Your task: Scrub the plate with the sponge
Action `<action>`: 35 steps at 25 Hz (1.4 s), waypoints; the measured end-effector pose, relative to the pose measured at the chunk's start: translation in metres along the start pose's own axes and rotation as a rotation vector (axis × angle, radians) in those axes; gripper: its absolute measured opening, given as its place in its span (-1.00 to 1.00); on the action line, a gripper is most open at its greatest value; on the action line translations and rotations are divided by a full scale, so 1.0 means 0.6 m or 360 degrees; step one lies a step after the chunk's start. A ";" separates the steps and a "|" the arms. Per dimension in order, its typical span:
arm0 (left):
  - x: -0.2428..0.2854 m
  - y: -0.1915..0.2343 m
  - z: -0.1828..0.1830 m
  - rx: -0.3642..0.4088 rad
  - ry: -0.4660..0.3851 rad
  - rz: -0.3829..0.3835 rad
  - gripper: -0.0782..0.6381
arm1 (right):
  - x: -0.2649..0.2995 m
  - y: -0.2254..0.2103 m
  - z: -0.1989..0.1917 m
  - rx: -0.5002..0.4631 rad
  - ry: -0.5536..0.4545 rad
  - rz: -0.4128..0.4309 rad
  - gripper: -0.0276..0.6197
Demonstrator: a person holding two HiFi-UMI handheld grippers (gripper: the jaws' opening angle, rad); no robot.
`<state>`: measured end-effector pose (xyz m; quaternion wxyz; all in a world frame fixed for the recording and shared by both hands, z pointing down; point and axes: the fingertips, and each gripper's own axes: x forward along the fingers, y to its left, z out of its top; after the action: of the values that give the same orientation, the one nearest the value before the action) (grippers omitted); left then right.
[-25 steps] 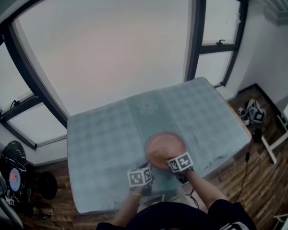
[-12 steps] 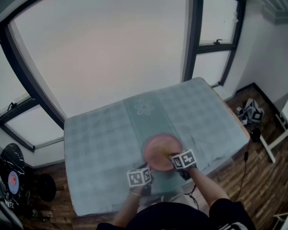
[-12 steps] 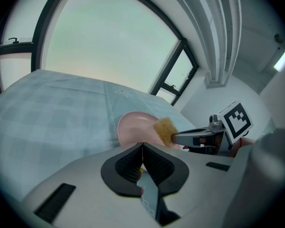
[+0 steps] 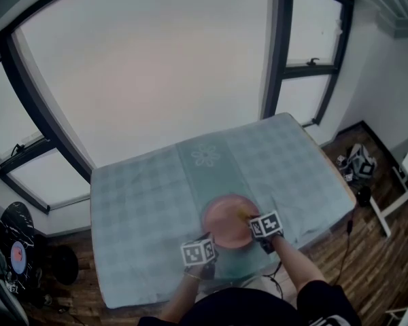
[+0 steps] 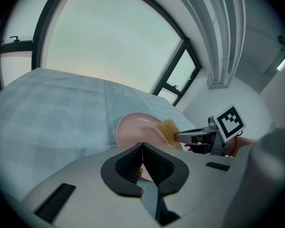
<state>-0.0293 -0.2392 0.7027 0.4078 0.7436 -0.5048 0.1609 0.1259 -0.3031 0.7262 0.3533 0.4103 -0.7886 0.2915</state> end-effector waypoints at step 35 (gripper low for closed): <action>0.013 0.011 0.002 -0.0055 0.0009 0.0018 -0.76 | 0.039 0.003 -0.040 -0.0032 0.0229 0.0065 -0.81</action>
<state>-0.0320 -0.2458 0.7102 0.4210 0.7331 -0.5106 0.1567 0.1226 -0.2945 0.7584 0.4070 0.3685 -0.7723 0.3196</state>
